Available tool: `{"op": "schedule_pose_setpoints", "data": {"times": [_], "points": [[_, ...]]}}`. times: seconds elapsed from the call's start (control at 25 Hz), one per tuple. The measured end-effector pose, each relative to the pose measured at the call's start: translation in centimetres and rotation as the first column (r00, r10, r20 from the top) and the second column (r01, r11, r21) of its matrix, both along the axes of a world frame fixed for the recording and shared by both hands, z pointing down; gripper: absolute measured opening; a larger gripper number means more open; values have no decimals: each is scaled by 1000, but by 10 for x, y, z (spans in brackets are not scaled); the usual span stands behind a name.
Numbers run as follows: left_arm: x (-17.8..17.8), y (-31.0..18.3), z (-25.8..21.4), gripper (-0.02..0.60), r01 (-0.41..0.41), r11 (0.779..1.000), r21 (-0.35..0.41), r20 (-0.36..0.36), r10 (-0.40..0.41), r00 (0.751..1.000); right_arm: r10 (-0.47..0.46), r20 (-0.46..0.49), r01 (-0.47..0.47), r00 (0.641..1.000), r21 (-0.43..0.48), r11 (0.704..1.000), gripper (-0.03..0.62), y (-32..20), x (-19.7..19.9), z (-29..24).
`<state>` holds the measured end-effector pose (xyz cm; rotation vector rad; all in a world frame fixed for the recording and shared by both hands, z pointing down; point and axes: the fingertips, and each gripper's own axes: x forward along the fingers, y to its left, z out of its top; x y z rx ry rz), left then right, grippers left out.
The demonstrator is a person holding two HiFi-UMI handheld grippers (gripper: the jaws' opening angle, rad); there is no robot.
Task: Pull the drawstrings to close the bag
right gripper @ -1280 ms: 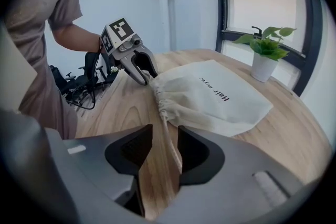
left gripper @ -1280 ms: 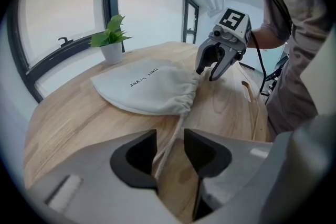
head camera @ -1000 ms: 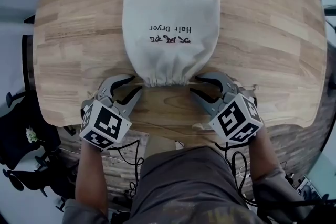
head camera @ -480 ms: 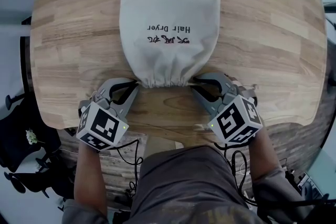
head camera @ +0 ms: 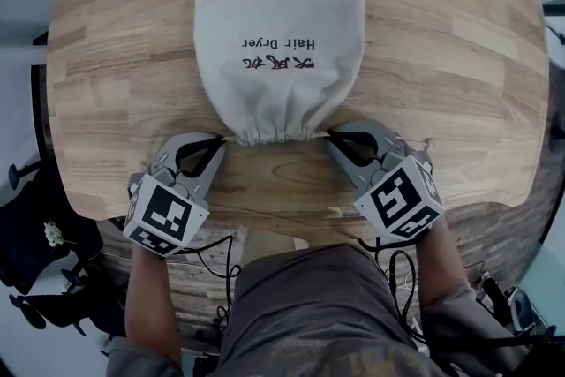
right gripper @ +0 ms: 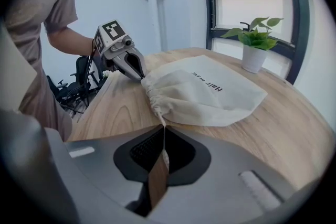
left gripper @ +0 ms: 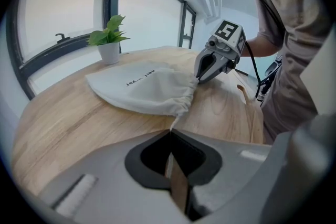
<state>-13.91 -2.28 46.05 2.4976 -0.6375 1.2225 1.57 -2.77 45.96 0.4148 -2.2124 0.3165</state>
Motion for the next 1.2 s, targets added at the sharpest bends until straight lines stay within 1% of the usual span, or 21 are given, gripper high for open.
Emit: {"op": "schedule_pose_setpoints", "data": {"times": [0.2,0.44,0.64,0.84,1.0,1.08,1.2], "points": [[-6,-1,2,8,56,998,-29,-26,-57,998,-2,-14,2,1000,-12,1000,37,1,13,2],[-2,2,-1,8,65,997,-37,-36,-67,997,17,-15,-18,1000,-24,1000,35,6,32,1],[-4,0,1,8,70,997,-39,-43,-72,996,23,1,-23,1000,-29,999,36,4,33,1],[-3,-6,-2,8,80,996,-31,-38,-82,996,56,10,-55,998,-32,998,35,-3,33,-1],[-2,-3,-4,8,107,994,-27,-41,-108,993,112,22,-111,993,-58,992,35,-1,34,-2],[-4,-2,-12,8,130,991,-14,-60,-131,990,147,38,-145,988,-61,988,35,1,33,-6],[-5,-14,-39,8,161,985,54,-86,-156,984,198,86,-196,976,-26,980,35,-9,31,-26]]}}
